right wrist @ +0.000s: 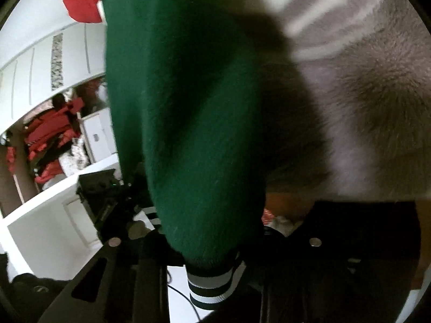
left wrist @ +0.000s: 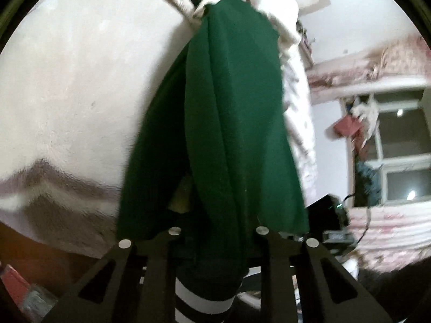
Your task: Fold large clothes
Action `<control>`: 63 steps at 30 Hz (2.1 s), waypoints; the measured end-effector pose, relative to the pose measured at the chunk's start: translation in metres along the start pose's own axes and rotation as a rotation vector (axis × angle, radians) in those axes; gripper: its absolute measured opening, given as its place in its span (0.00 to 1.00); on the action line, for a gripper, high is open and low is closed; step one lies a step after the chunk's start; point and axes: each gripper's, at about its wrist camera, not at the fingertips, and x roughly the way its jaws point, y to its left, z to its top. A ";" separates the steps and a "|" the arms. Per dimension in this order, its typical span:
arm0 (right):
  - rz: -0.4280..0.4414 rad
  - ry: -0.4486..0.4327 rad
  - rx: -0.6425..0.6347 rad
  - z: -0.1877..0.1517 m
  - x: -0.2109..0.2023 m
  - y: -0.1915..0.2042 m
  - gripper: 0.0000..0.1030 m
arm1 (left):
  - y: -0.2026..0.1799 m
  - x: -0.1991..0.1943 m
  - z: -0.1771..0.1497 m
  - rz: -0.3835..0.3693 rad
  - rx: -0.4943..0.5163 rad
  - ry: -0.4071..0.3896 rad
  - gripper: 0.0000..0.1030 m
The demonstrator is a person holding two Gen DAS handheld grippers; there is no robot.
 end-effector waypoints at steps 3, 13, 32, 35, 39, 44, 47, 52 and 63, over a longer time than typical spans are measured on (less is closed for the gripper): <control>0.054 -0.009 0.026 -0.003 -0.016 0.023 0.24 | -0.019 -0.020 0.015 -0.049 -0.034 -0.029 0.16; 0.223 -0.081 0.007 0.015 -0.125 0.123 0.22 | -0.066 -0.055 0.119 -0.154 -0.025 -0.105 0.16; -0.311 0.141 0.050 0.039 -0.090 -0.025 0.61 | 0.103 0.028 -0.049 -0.061 -0.337 0.148 0.46; -0.300 0.178 0.024 0.048 -0.084 -0.029 0.63 | 0.103 0.039 -0.046 -0.122 -0.326 0.144 0.53; -0.281 0.224 -0.008 0.063 -0.070 -0.035 0.66 | 0.100 0.056 -0.040 -0.135 -0.279 0.146 0.60; -0.219 0.266 0.005 0.073 -0.058 -0.041 0.71 | 0.093 0.056 -0.038 -0.089 -0.228 0.137 0.62; -0.201 0.236 -0.014 0.068 -0.065 -0.038 0.66 | 0.076 0.046 -0.043 -0.016 -0.179 0.103 0.54; -0.083 0.165 -0.011 0.049 -0.088 -0.019 0.27 | 0.049 0.020 -0.043 0.041 -0.168 0.075 0.24; 0.173 0.013 0.015 0.034 -0.177 0.091 0.22 | -0.033 -0.070 0.028 -0.101 -0.157 -0.061 0.20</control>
